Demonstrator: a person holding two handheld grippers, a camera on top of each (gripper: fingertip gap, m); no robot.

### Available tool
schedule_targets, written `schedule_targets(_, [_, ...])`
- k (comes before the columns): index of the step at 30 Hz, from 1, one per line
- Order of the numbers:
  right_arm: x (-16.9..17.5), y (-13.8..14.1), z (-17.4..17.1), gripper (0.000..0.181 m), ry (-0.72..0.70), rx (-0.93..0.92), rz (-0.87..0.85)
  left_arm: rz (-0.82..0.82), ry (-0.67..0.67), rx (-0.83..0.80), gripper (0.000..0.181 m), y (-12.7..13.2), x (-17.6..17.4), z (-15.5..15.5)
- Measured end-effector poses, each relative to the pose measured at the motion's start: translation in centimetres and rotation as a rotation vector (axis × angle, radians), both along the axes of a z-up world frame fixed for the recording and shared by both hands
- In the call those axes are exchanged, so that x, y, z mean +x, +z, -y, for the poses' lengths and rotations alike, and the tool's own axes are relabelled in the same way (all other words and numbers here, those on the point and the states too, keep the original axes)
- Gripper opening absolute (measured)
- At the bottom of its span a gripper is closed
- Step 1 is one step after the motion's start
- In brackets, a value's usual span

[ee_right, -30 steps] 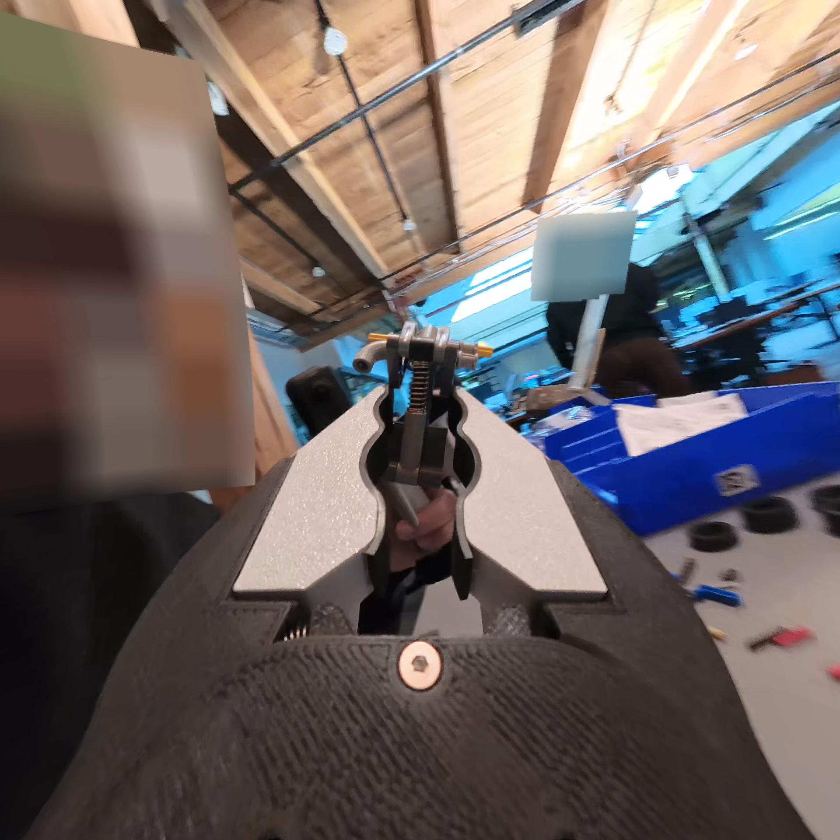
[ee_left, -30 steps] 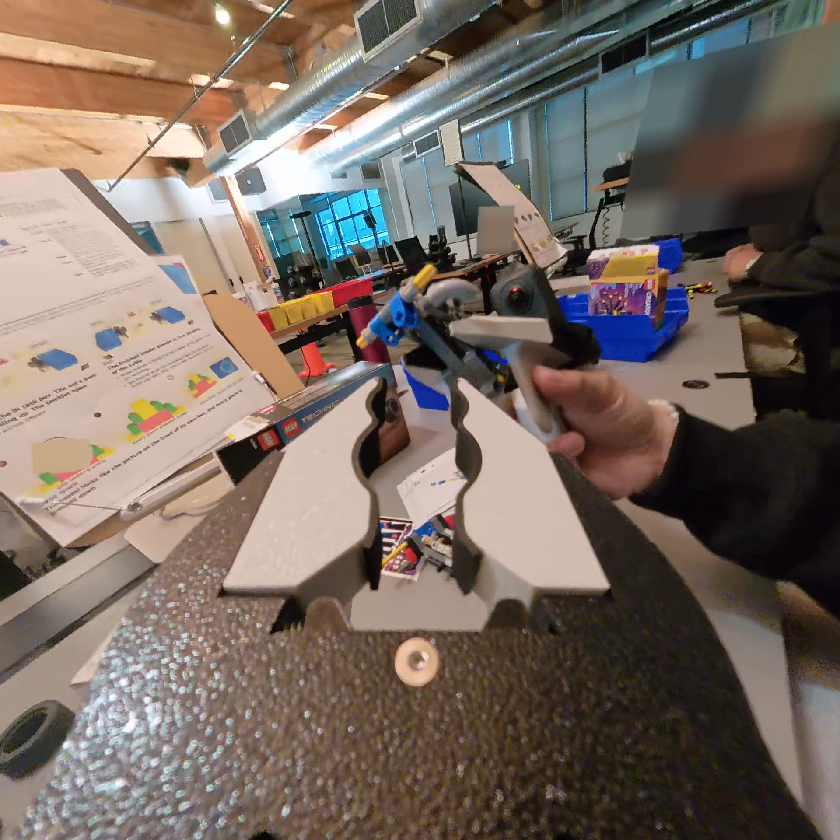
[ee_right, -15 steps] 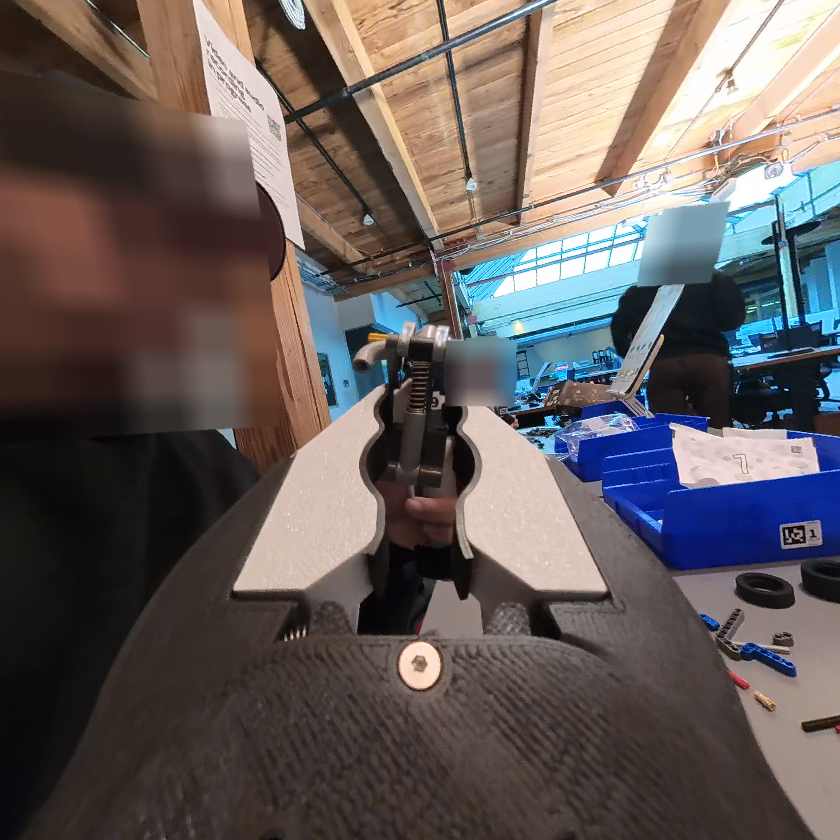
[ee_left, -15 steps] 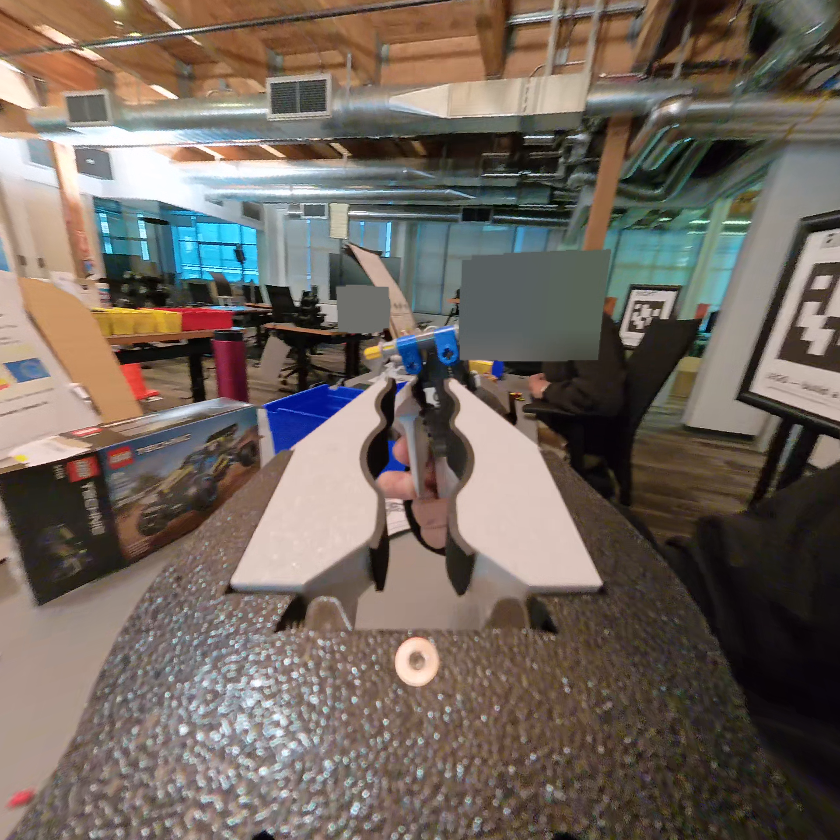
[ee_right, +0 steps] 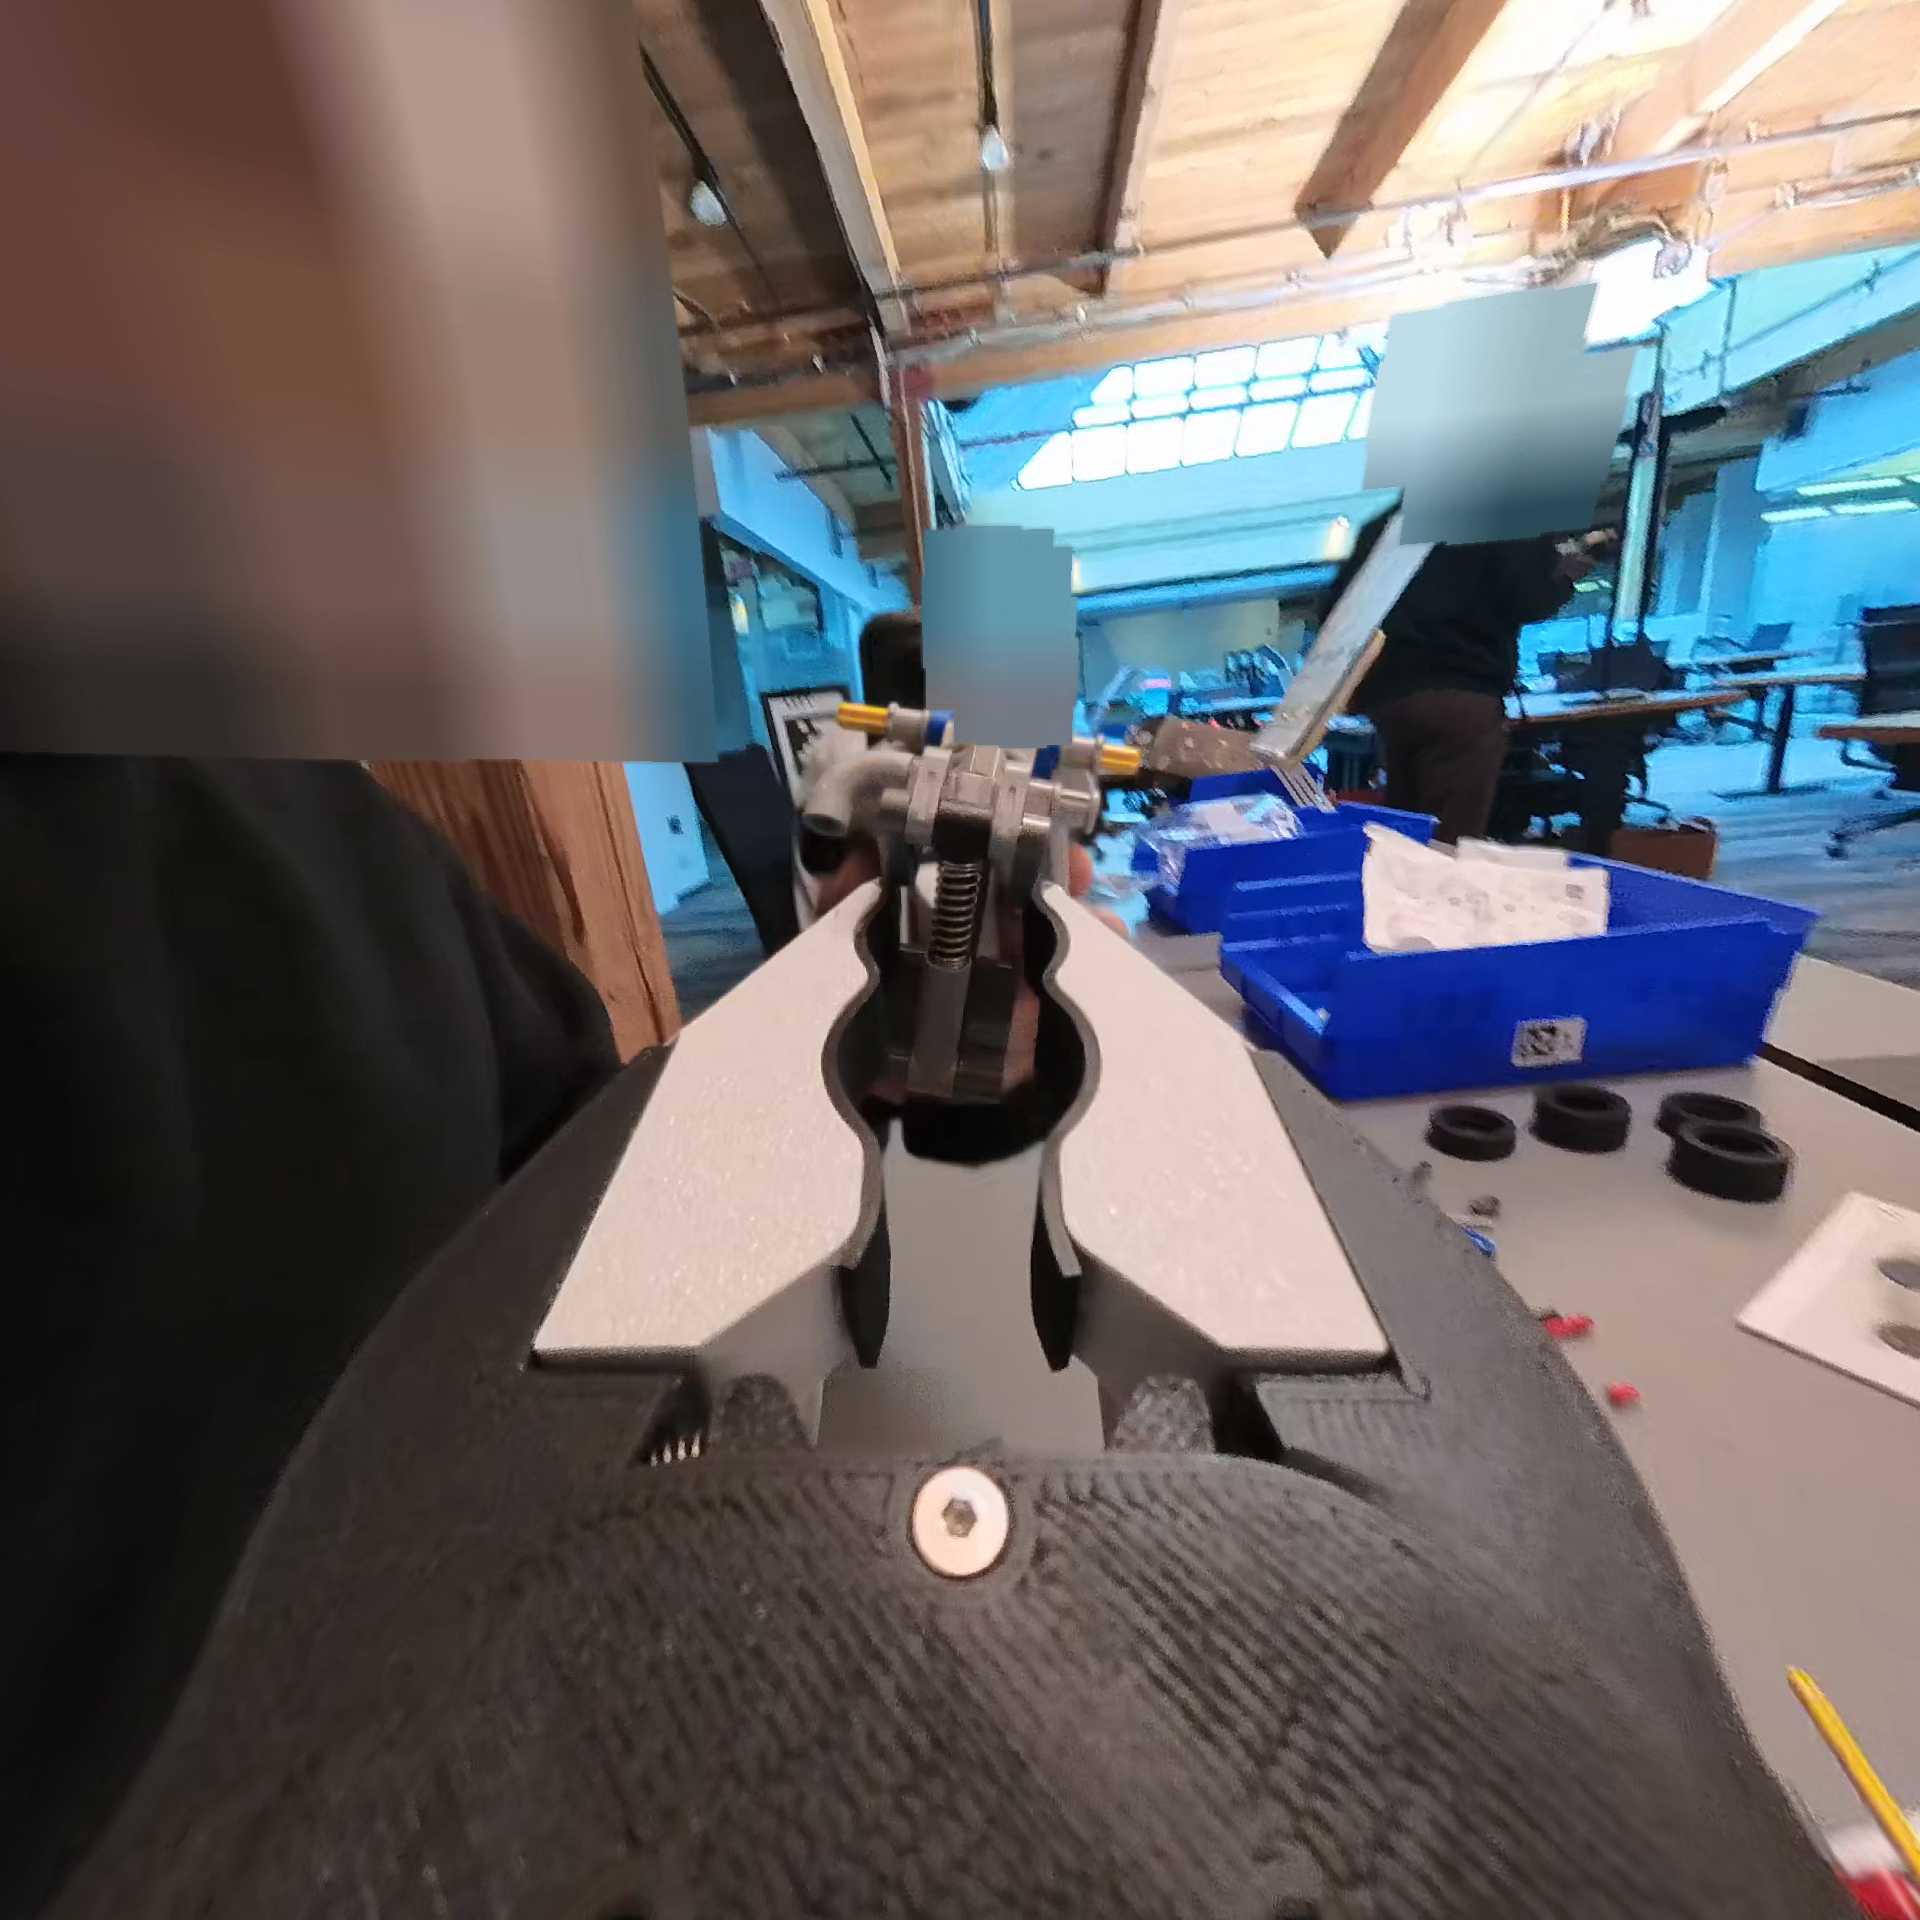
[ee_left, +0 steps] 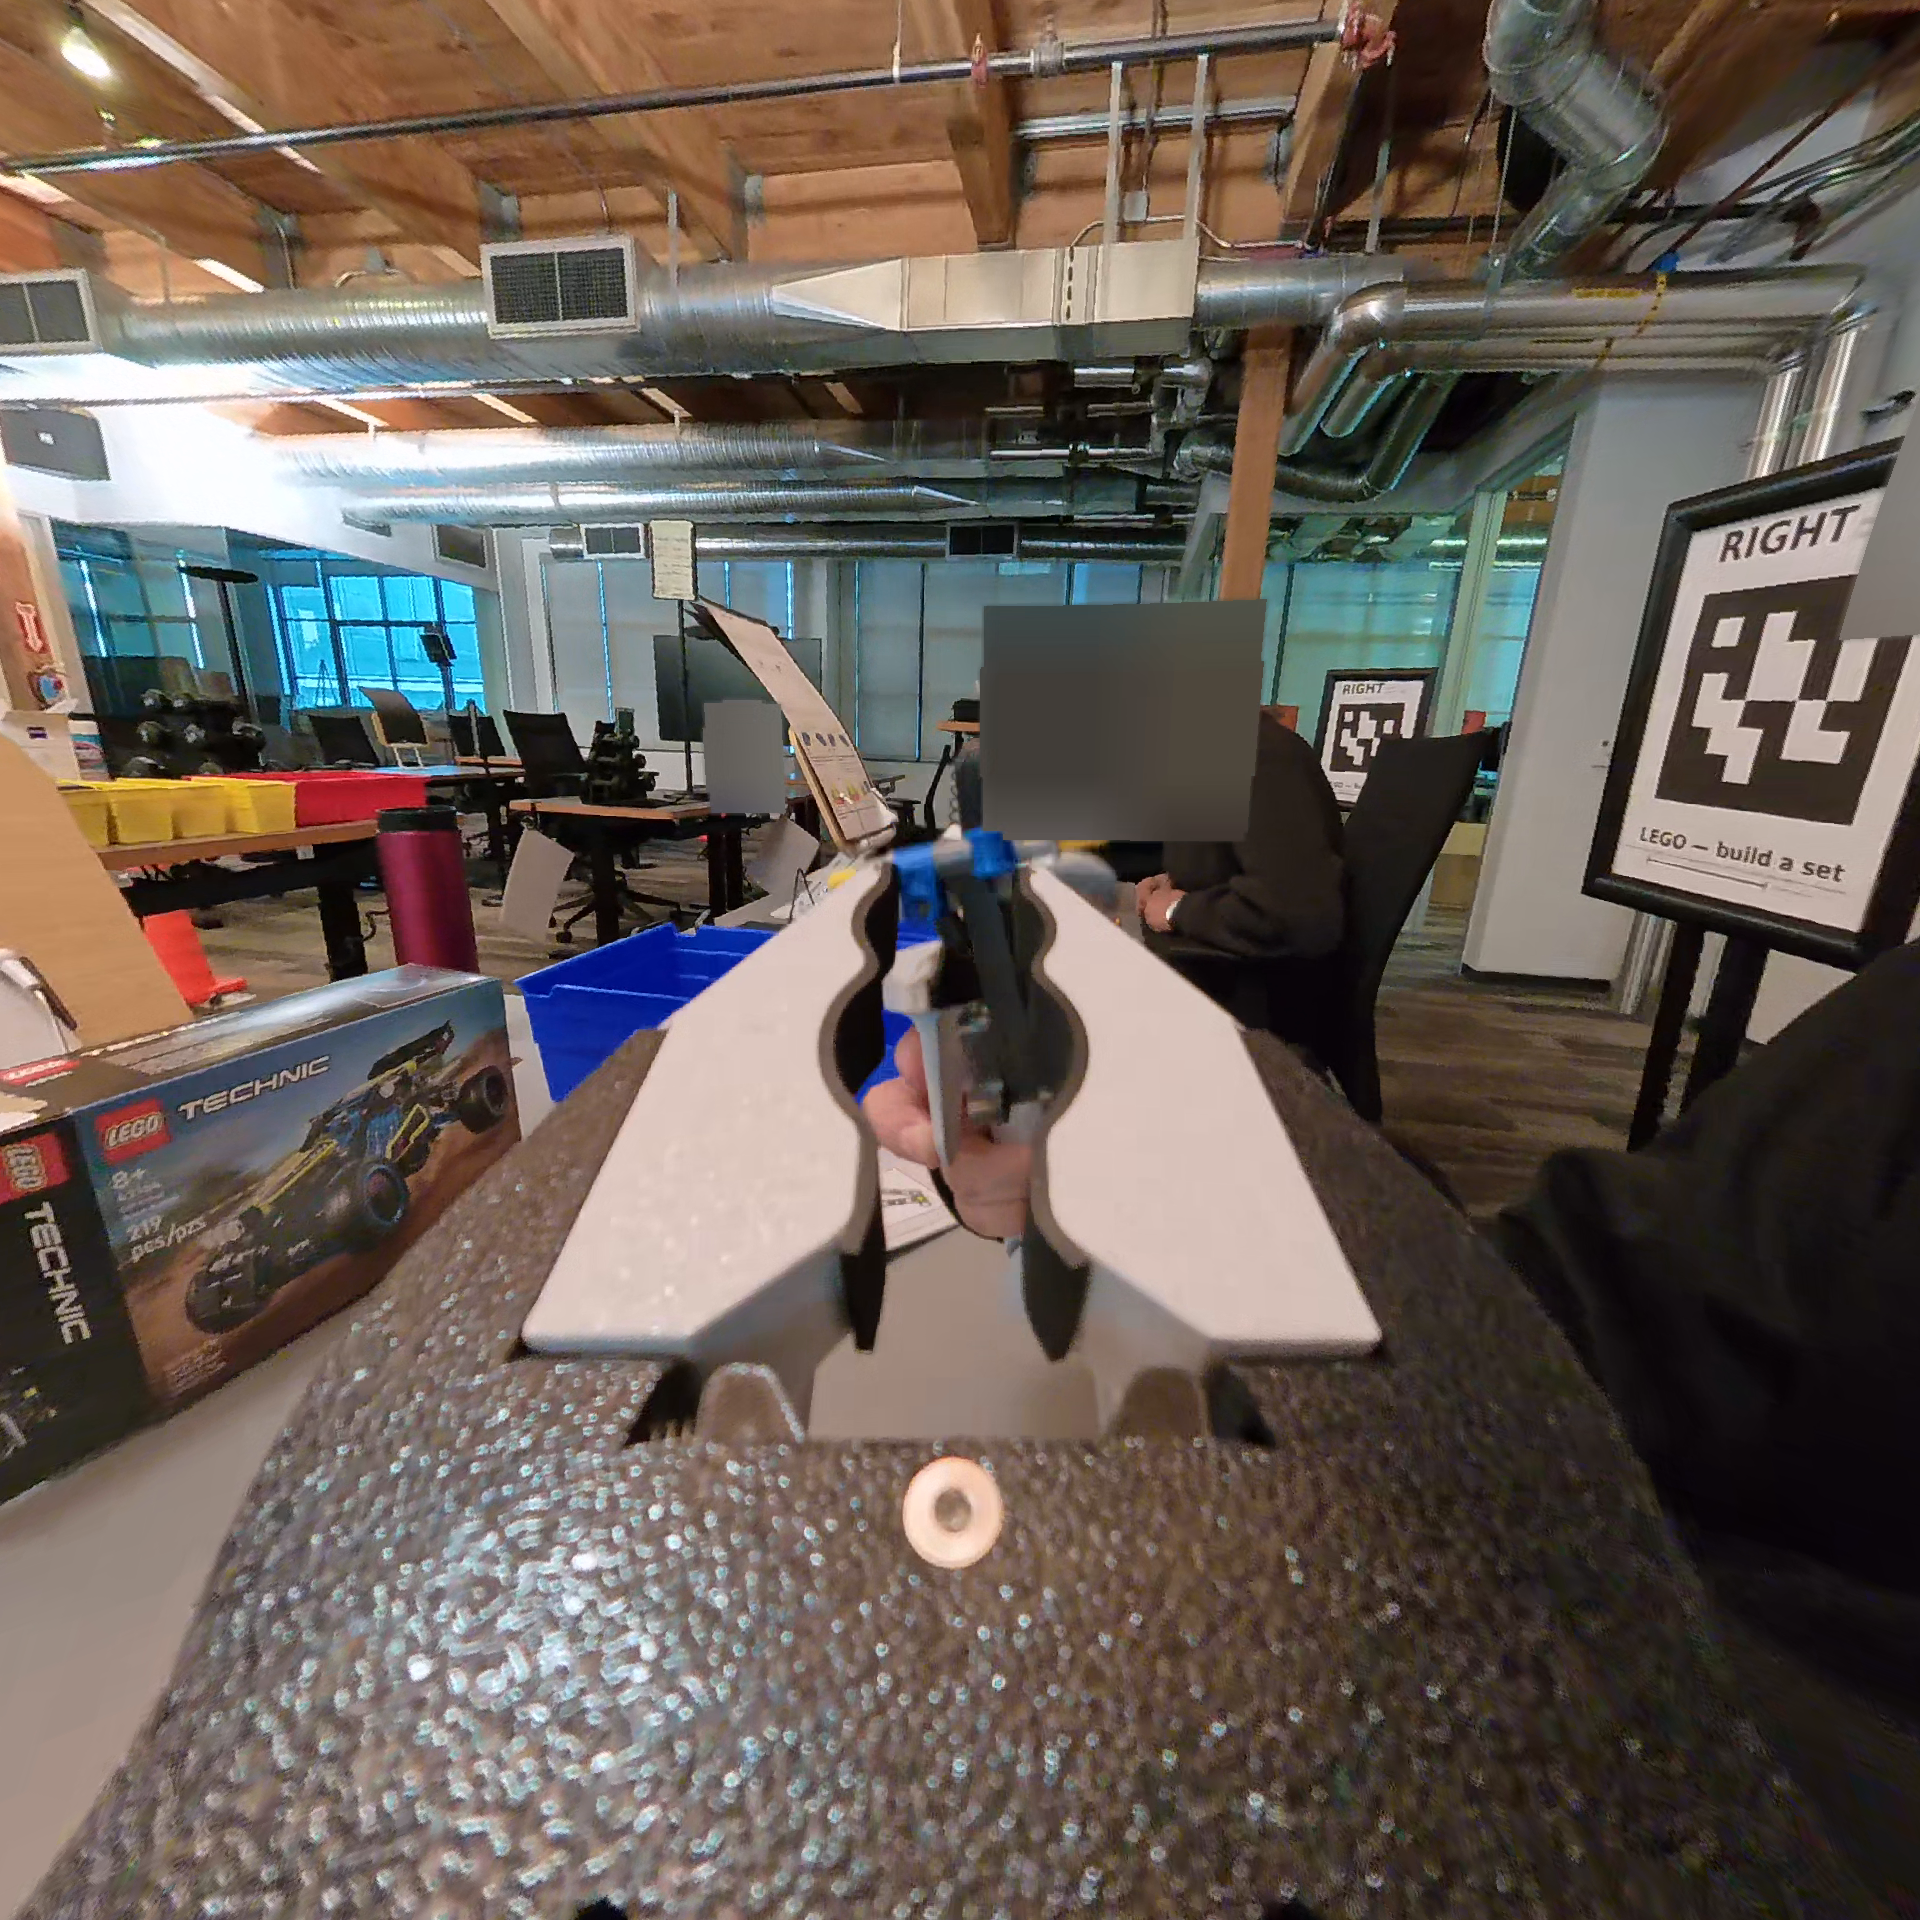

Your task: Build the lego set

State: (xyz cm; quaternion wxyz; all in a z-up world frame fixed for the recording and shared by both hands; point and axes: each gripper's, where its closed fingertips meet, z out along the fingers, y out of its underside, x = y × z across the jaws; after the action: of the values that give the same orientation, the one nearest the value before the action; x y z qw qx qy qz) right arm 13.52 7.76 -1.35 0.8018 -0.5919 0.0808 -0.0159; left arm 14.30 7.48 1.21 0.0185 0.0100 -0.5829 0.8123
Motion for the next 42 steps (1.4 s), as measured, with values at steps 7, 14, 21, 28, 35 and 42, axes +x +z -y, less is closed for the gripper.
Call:
schedule_targets(7, [-0.4,-3.8,1.3,0.022,-0.096,-0.255,0.107,-0.023,-0.044,0.048,0.017,-2.0,0.5,1.3])
schedule_targets(14, [-0.4,-4.6,3.6,0.021,-0.191,-0.327,0.169,0.001,-0.092,0.145,0.023,-4.4,0.3,2.4])
schedule_targets(21, [0.6,-5.4,5.8,0.022,-0.431,-0.596,0.326,0.045,-0.157,0.301,0.026,-8.1,-0.7,4.2])
schedule_targets(28, [1.1,-6.5,6.1,0.022,-0.577,-0.884,0.488,0.124,-0.242,0.272,0.051,-8.7,-2.6,5.3])
schedule_targets(35, [0.6,-5.9,6.3,0.022,-0.576,-0.842,0.477,0.101,-0.219,0.26,0.051,-8.9,-2.1,5.9])
schedule_targets(42, [-1.5,-5.6,6.5,0.022,-0.389,-0.624,0.336,0.217,-0.114,0.21,0.044,-8.7,-2.1,6.9])
